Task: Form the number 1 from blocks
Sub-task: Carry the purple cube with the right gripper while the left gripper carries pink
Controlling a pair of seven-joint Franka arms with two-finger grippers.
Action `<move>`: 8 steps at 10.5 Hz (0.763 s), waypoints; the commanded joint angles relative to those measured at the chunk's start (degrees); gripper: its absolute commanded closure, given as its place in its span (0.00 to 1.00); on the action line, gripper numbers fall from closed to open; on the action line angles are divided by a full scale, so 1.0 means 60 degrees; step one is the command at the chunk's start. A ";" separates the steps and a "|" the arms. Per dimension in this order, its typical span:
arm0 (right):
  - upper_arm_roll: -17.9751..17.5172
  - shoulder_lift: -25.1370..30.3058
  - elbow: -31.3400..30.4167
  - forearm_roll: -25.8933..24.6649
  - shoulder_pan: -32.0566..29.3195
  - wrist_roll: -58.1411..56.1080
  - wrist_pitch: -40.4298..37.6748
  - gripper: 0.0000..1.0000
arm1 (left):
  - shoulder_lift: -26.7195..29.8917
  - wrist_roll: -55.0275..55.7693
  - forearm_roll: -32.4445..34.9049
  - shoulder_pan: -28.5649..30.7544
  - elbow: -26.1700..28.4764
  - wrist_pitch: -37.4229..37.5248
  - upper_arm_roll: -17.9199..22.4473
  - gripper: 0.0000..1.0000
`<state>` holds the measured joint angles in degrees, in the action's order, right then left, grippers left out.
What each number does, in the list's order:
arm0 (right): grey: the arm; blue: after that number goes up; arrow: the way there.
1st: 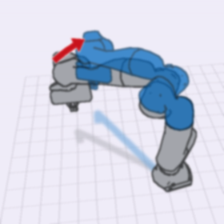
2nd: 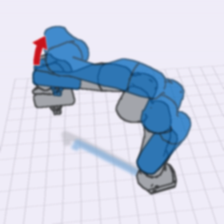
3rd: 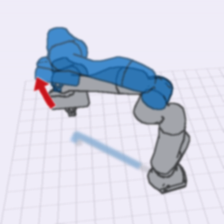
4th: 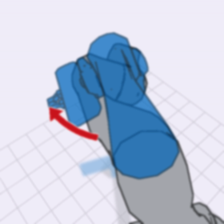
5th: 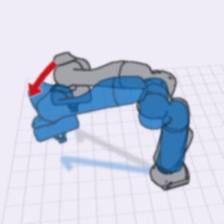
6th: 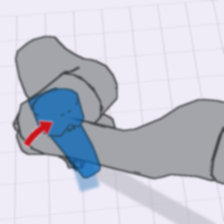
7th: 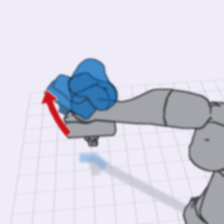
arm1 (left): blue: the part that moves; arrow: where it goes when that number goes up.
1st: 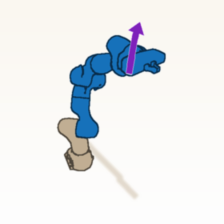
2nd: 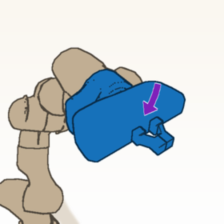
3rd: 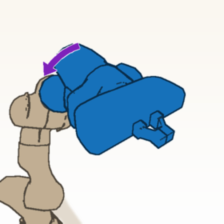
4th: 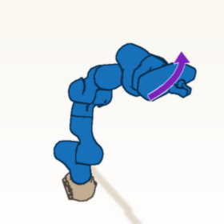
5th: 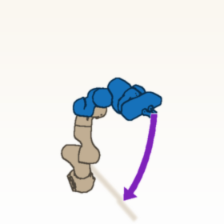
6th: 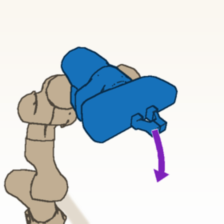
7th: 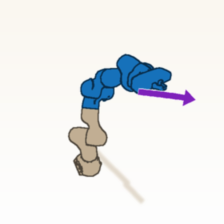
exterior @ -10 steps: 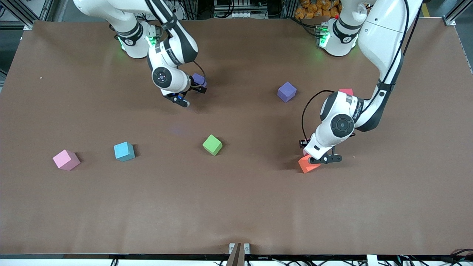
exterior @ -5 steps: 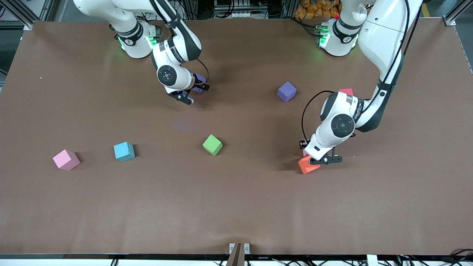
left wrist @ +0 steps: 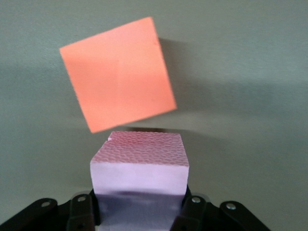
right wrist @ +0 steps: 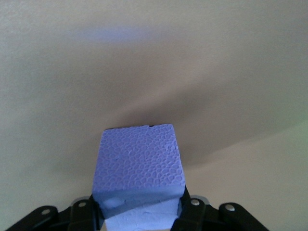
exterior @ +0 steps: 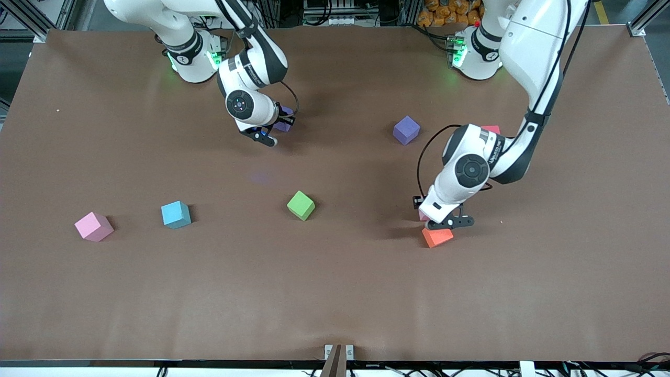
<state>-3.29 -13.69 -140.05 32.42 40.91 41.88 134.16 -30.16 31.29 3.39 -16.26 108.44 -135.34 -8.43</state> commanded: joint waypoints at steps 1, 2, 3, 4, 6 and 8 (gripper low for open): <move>-0.0008 0.0113 0.0108 0.0134 0.0140 -0.0895 0.0241 0.45 | 0.0382 0.0293 0.0270 -0.0059 0.0150 0.0204 0.0013 1.00; 0.0006 0.0113 0.0269 0.0046 0.0154 -0.1582 0.0517 0.44 | 0.0455 0.0468 0.0284 -0.0190 0.0150 0.0378 0.0013 1.00; -0.0008 0.0084 0.0430 -0.0230 0.0197 -0.1995 0.0897 0.41 | 0.0543 0.0498 0.0270 -0.0220 0.0150 0.0539 0.0013 1.00; -0.0008 -0.0047 0.0692 -0.0421 0.0372 -0.2014 0.1177 0.40 | 0.0674 0.0542 0.0270 -0.0235 0.0164 0.0744 0.0013 1.00; -0.0008 -0.0471 0.1293 -0.0423 0.0694 -0.1912 0.1194 0.39 | 0.0763 0.0616 0.0270 -0.0250 0.0164 0.0951 -0.0030 1.00; -0.0008 -0.0590 0.1340 -0.0482 0.1060 -0.1926 0.1136 0.36 | 0.0749 0.0645 0.0270 -0.0264 0.0194 0.1009 -0.0148 1.00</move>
<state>-3.50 -15.44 -133.33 30.43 45.76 30.40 140.93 -26.96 33.03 3.39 -17.49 108.48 -130.01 -8.91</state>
